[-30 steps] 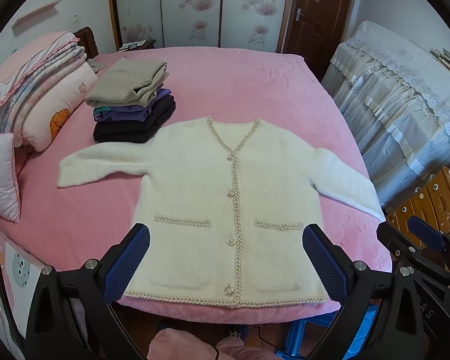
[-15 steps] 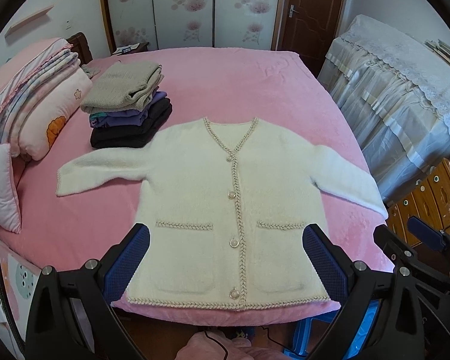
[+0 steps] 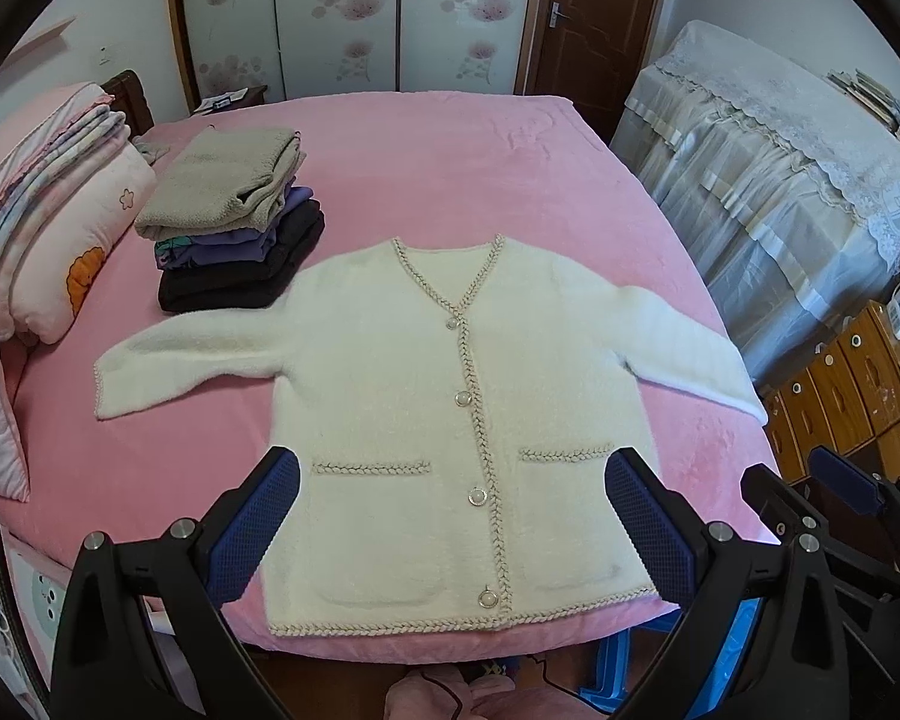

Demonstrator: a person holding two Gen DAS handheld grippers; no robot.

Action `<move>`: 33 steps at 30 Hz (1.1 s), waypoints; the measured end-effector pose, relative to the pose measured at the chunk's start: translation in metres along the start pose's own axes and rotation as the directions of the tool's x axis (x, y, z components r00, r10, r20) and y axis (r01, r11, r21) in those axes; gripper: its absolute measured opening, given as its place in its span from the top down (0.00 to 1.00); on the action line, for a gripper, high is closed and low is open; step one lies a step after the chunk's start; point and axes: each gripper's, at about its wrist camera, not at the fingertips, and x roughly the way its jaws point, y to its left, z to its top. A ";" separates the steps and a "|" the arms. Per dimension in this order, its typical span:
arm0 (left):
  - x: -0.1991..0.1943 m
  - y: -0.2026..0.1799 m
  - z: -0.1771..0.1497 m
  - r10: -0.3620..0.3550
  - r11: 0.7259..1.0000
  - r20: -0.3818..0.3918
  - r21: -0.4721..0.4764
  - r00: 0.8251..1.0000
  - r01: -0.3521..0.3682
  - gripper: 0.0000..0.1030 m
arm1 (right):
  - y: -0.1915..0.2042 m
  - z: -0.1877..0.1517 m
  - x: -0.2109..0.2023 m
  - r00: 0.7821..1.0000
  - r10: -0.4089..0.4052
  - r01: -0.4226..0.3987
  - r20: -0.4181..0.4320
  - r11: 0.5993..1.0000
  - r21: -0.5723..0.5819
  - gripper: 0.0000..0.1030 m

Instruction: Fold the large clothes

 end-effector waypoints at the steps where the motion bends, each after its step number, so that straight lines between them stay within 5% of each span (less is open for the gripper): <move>1: 0.001 0.002 0.000 -0.005 1.000 -0.002 0.000 1.000 0.005 0.02 | 0.003 -0.001 0.001 1.000 -0.003 0.003 -0.003 1.000 0.000 0.43; 33: 0.004 0.030 -0.003 -0.032 0.999 -0.012 0.041 0.999 0.033 0.02 | 0.030 -0.004 -0.003 1.000 -0.020 0.021 -0.022 0.999 0.044 0.43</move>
